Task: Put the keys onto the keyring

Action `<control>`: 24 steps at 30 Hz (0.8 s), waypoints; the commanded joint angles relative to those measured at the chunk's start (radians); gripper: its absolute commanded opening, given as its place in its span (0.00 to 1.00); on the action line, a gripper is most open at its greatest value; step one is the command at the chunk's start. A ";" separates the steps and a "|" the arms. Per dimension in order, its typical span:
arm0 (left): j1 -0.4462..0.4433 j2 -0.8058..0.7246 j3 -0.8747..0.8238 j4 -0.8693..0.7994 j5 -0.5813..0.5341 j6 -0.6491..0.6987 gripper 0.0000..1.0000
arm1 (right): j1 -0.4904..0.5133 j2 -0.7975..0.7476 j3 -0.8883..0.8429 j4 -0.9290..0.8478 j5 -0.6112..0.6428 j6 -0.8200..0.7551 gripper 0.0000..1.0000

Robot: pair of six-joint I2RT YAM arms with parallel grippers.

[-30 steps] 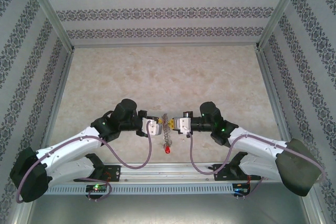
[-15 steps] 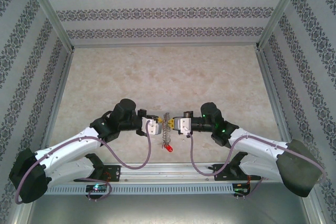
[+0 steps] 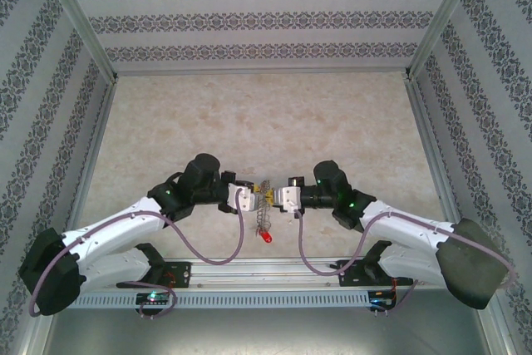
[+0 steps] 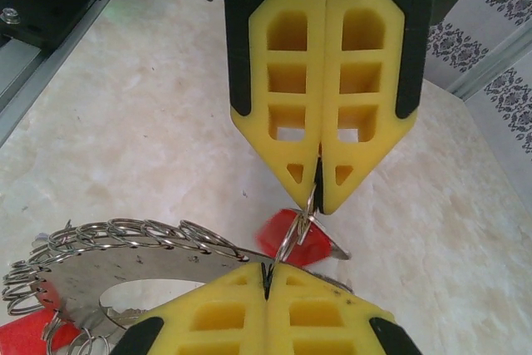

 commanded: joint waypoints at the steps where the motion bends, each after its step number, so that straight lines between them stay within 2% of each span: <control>1: -0.023 0.006 0.053 -0.002 0.002 0.035 0.00 | 0.011 0.015 0.039 -0.010 -0.040 0.015 0.00; 13: -0.058 0.037 0.105 -0.152 -0.028 0.181 0.00 | 0.005 0.039 0.081 -0.037 -0.059 0.025 0.00; 24: -0.083 0.079 0.109 -0.184 -0.062 0.283 0.00 | 0.002 0.040 0.092 -0.059 -0.064 0.021 0.00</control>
